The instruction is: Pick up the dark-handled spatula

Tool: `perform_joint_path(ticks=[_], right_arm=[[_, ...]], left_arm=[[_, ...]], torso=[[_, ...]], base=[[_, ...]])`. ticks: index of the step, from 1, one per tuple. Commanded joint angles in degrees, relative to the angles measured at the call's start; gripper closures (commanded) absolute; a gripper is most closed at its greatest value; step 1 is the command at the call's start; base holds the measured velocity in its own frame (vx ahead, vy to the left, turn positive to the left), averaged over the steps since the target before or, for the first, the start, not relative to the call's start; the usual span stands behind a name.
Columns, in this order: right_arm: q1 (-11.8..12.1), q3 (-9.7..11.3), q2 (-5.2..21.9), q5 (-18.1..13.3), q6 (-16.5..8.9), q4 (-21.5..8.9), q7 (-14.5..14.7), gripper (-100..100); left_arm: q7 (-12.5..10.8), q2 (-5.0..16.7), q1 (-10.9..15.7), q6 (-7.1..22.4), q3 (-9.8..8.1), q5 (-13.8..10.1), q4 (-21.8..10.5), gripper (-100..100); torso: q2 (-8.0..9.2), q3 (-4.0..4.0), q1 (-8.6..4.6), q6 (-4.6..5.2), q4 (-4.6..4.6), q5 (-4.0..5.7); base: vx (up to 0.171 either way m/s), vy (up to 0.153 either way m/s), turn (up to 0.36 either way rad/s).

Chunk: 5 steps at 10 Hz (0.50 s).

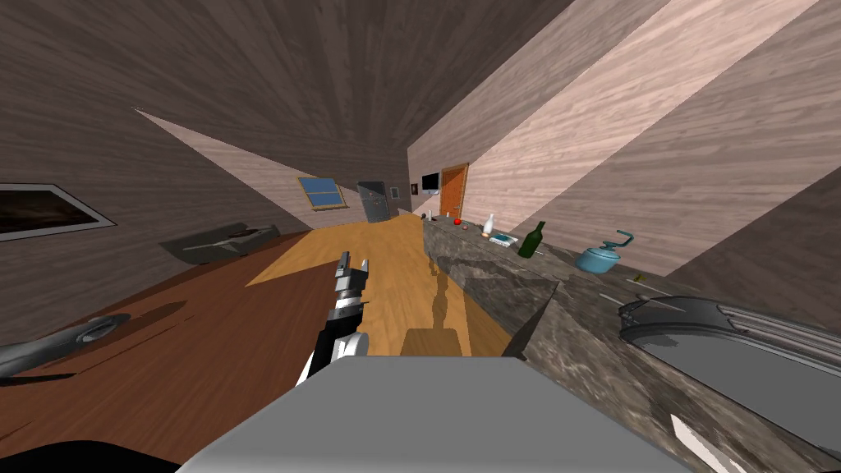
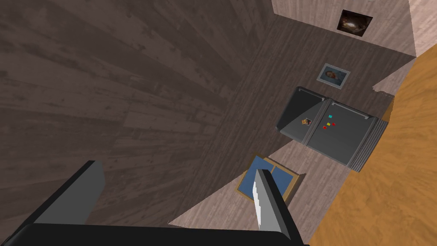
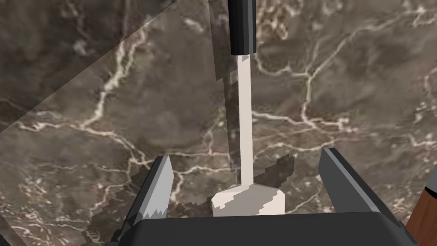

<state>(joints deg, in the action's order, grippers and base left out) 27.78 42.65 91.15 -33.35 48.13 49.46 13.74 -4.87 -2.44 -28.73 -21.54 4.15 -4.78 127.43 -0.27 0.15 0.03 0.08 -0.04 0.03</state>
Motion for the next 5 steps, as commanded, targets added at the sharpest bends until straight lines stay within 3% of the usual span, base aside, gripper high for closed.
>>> perform_joint_path(ticks=[1,2,5], right_arm=[[1.2,0.8,-1.9,2.9,0.5,-2.8,2.9,-100],[1.2,0.8,-1.9,2.9,0.5,-2.8,2.9,-100],[2.5,1.8,-4.6,6.6,1.7,-7.3,6.9,-100]], left_arm=[[0.0,0.0,0.0,0.0,0.00,0.0,0.0,0],[0.0,0.0,0.0,0.0,0.00,0.0,0.0,0],[0.0,0.0,0.0,0.0,0.00,0.0,0.0,0]], torso=[[0.00,0.00,0.00,0.00,0.00,0.00],[0.00,0.00,-0.01,0.00,0.00,0.01],[0.01,-0.01,-0.01,0.01,0.00,0.00]], base=[[0.017,0.016,0.158],[0.014,0.009,0.051],[0.013,0.010,0.081]])
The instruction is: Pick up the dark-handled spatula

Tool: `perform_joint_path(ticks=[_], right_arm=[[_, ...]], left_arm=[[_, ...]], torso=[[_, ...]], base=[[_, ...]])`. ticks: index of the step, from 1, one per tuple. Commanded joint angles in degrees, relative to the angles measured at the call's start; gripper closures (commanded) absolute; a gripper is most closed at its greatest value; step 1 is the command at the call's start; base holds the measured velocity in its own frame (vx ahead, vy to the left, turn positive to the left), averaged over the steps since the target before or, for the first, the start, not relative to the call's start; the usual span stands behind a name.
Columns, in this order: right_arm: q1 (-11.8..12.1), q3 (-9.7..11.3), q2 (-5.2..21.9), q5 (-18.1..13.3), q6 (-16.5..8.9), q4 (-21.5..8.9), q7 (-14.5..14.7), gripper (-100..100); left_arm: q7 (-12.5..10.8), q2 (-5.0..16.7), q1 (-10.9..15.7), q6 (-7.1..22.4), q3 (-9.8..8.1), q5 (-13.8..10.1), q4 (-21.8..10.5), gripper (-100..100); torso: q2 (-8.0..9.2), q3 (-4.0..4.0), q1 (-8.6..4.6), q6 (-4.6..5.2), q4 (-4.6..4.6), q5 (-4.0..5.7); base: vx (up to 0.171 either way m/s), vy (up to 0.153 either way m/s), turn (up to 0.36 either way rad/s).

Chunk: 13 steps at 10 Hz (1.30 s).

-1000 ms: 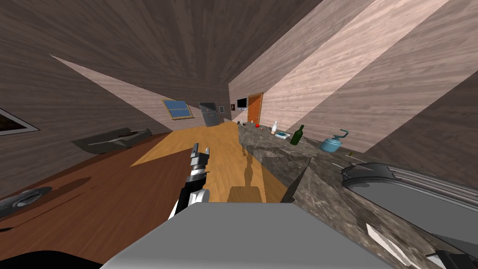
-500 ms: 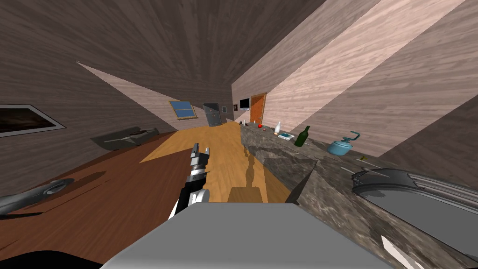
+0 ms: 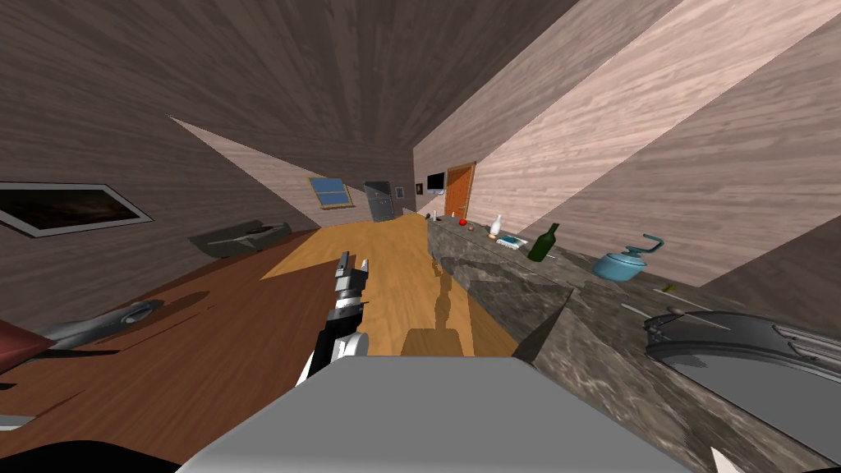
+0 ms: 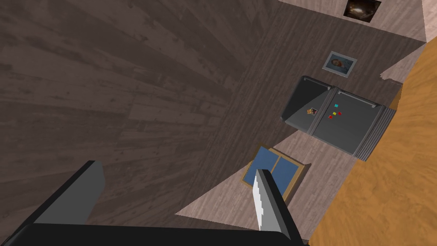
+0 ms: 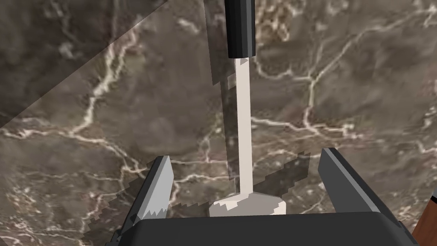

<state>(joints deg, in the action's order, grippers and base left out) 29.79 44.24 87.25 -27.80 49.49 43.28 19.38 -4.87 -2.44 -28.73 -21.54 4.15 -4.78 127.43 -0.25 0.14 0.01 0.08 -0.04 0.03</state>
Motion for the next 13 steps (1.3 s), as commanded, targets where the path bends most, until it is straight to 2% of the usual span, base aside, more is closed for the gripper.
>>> perform_joint_path(ticks=[1,2,3,4,6,7,8,9,10,13], right_arm=[[1.1,0.7,-2.0,2.9,0.9,-2.9,2.9,-100],[1.1,0.7,-2.0,2.9,0.9,-3.4,3.2,-100],[1.8,1.2,-3.4,4.7,1.5,-5.7,5.2,-100],[1.8,1.2,-3.4,4.7,1.5,-5.7,5.2,-100],[3.1,2.2,-6.1,8.4,2.8,-9.4,8.7,-100],[3.1,2.2,-6.1,8.4,2.8,-8.0,9.1,-100],[3.1,2.2,-6.1,8.4,2.8,-9.8,9.1,-100],[3.3,2.1,-5.7,8.5,2.3,-8.8,8.9,-100],[3.2,2.1,-5.8,8.4,2.5,-9.0,9.0,100],[3.2,2.1,-5.8,8.4,2.4,-9.0,9.0,100]], left_arm=[[0.0,0.0,0.0,0.0,0.00,0.0,0.0,0],[0.0,0.0,0.0,0.0,0.00,0.0,0.0,0],[0.0,0.0,0.0,0.0,0.00,0.0,0.0,0],[0.0,0.0,0.0,0.0,0.00,0.0,0.0,0],[0.0,0.0,0.0,0.0,0.00,0.0,0.0,0],[0.0,0.0,0.0,0.0,0.00,0.0,0.0,0],[0.0,0.0,0.0,0.0,0.00,0.0,0.0,0],[0.0,0.0,0.0,0.0,0.00,0.0,0.0,0],[0.0,0.0,0.0,0.0,0.00,0.0,0.0,0],[0.0,0.0,0.0,0.0,0.00,0.0,0.0,0]], torso=[[0.00,0.00,0.00,0.00,0.00,0.00],[-0.03,0.02,0.00,-0.01,-0.01,0.00],[-0.03,0.02,0.00,0.02,-0.01,-0.01],[-0.01,0.01,0.01,0.01,0.00,0.00],[0.01,0.00,0.01,0.01,0.00,0.00],[-0.02,0.01,0.02,-0.02,0.00,0.03],[-0.05,0.01,-0.05,-0.05,0.04,0.26],[-0.03,0.00,-0.09,-0.04,0.04,0.30],[-0.02,-0.01,-0.10,-0.05,0.04,0.30],[0.00,-0.02,-0.12,-0.04,0.05,0.32]], base=[[0.022,0.012,0.160],[0.020,0.009,0.048],[0.016,0.012,0.094],[0.011,0.009,0.046],[0.015,0.013,0.128],[0.014,-0.002,0.046],[0.007,0.003,-0.013],[0.000,0.000,0.000],[0.000,0.000,0.000],[0.000,0.000,0.000]])
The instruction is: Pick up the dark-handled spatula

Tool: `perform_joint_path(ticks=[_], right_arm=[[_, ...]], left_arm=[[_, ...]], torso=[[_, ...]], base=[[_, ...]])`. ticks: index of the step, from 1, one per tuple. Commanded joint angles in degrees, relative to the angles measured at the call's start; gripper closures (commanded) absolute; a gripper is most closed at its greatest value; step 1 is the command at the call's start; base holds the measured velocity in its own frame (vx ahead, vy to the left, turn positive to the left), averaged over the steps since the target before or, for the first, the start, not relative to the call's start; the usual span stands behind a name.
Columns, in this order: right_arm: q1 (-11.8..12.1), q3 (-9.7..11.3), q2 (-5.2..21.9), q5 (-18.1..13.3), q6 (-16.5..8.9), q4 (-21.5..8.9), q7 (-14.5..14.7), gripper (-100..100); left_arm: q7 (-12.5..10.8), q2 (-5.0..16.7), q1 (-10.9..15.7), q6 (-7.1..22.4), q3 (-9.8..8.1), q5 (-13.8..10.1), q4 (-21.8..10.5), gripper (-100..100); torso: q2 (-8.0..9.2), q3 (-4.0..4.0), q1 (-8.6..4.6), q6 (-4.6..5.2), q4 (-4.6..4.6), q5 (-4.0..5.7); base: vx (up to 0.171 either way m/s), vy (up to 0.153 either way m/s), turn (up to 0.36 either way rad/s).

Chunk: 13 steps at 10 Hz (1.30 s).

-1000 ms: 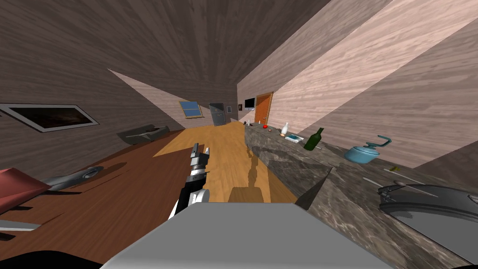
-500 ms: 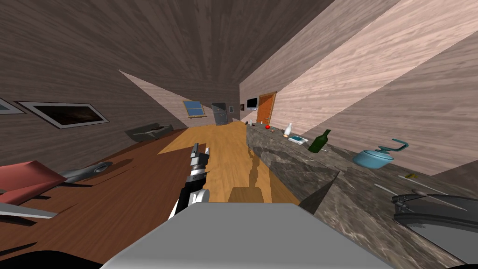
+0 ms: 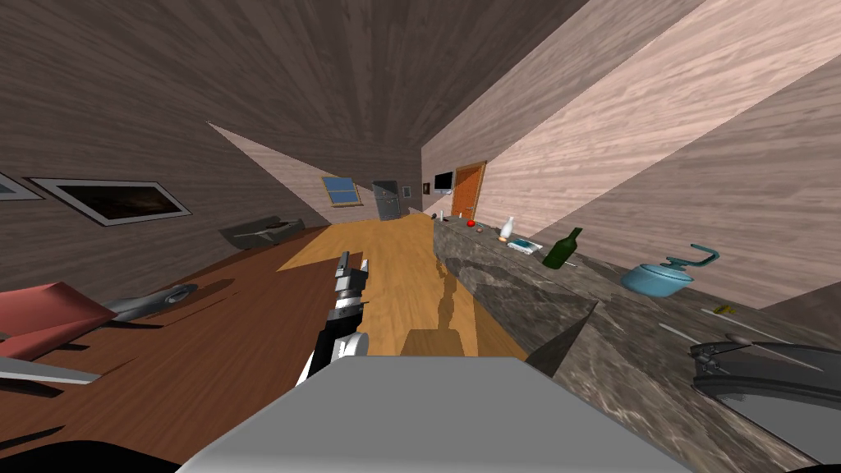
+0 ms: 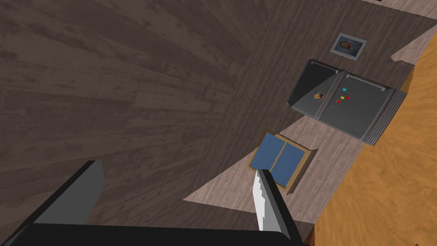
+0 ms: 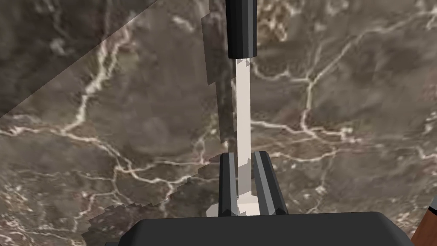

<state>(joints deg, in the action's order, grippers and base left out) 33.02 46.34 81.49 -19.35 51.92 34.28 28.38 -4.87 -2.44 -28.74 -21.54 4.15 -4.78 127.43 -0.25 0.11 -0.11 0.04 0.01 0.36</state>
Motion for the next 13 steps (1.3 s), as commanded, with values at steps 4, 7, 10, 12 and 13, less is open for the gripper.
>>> perform_joint_path(ticks=[4,7,10,12,13], right_arm=[[-0.8,-0.4,1.0,-1.9,-0.3,1.0,-1.9,100],[-2.1,-1.4,3.7,-5.6,-1.5,5.6,-5.8,100],[-3.4,-2.4,6.4,-9.3,-2.7,9.2,-9.6,100],[-4.1,-2.9,7.7,-11.1,-3.3,12.4,-11.7,100],[-4.7,-3.4,9.1,-13.0,-3.9,13.7,-13.7,100]], left_arm=[[0.0,0.0,0.0,0.0,0.00,0.0,0.0,0],[0.0,0.0,0.0,0.0,0.00,0.0,0.0,0],[0.0,0.0,0.0,0.0,0.00,0.0,0.0,0],[0.0,0.0,0.0,0.0,0.00,0.0,0.0,0],[0.0,0.0,0.0,0.0,0.00,0.0,0.0,0]], torso=[[0.04,-0.02,-0.02,0.03,0.00,-0.01],[0.09,-0.05,-0.04,0.04,0.02,0.00],[0.03,-0.02,-0.01,0.03,0.00,-0.02],[0.09,-0.05,-0.03,0.06,0.01,-0.01],[0.08,-0.05,0.00,-0.01,0.02,0.00]], base=[[-0.006,-0.002,-0.040],[-0.019,-0.012,-0.103],[-0.010,-0.009,-0.085],[-0.020,-0.012,-0.108],[-0.021,-0.015,-0.088]])
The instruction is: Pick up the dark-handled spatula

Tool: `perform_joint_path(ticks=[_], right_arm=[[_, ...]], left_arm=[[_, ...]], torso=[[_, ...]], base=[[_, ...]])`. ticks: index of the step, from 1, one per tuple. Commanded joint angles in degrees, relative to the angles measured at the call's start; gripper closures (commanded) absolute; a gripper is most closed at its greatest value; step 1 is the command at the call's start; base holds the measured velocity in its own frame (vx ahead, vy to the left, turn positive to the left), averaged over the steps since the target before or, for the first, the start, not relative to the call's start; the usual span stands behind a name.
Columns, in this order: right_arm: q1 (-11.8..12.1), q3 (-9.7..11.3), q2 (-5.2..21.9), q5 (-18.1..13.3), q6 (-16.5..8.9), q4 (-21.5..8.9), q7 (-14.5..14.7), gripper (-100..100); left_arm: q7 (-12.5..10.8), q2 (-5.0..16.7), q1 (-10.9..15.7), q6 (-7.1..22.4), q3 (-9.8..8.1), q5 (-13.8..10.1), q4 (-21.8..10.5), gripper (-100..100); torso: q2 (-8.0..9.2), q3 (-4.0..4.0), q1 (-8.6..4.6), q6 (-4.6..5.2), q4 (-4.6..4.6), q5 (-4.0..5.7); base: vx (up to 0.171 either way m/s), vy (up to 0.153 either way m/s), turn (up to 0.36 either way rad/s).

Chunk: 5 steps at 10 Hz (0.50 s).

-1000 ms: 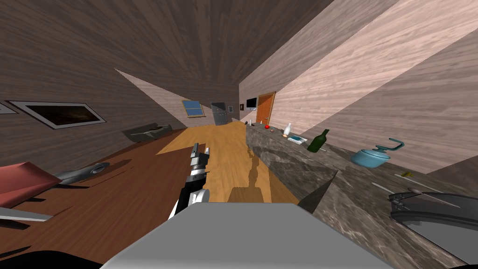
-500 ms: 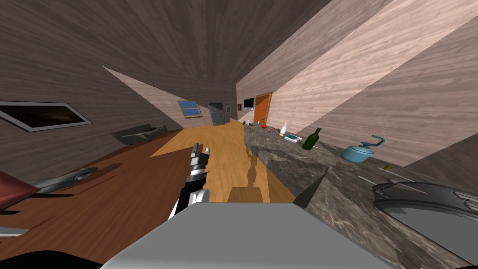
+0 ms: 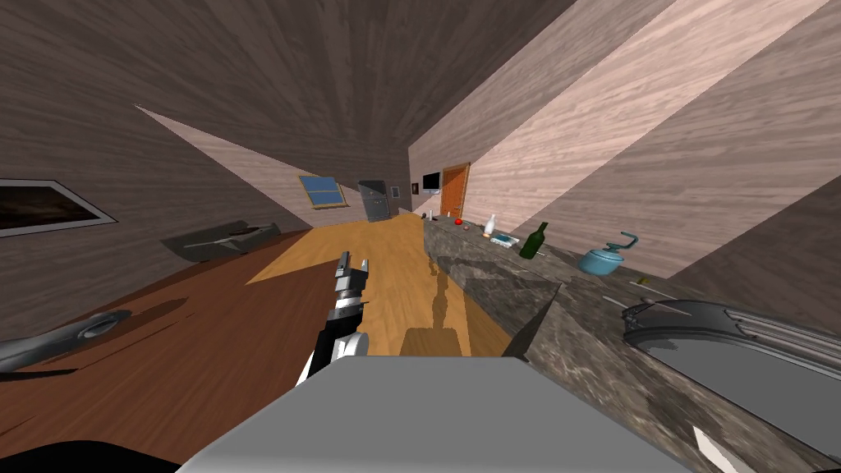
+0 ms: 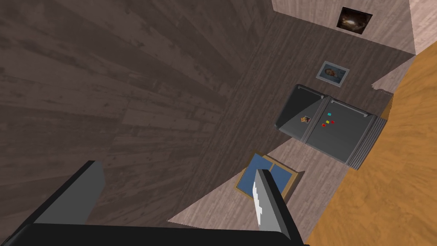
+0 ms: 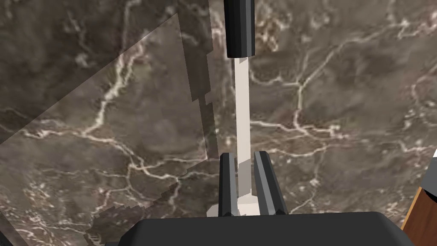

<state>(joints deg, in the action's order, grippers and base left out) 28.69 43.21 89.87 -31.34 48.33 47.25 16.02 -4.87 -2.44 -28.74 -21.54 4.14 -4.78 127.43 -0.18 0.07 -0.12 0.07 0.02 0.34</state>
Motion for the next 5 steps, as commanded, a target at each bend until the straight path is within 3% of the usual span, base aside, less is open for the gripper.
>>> perform_joint_path(ticks=[1,5], right_arm=[[-0.4,-0.2,0.7,-1.0,-0.3,1.7,-1.3,100],[-2.4,-1.7,4.7,-6.6,-2.2,7.7,-6.8,100]], left_arm=[[0.0,0.0,0.0,0.0,0.00,0.0,0.0,0],[0.0,0.0,0.0,0.0,0.00,0.0,0.0,0]], torso=[[0.00,0.00,0.00,0.00,0.00,0.00],[-0.03,0.02,0.03,-0.01,-0.01,0.00]], base=[[-0.013,-0.010,-0.045],[-0.013,-0.011,-0.098]])
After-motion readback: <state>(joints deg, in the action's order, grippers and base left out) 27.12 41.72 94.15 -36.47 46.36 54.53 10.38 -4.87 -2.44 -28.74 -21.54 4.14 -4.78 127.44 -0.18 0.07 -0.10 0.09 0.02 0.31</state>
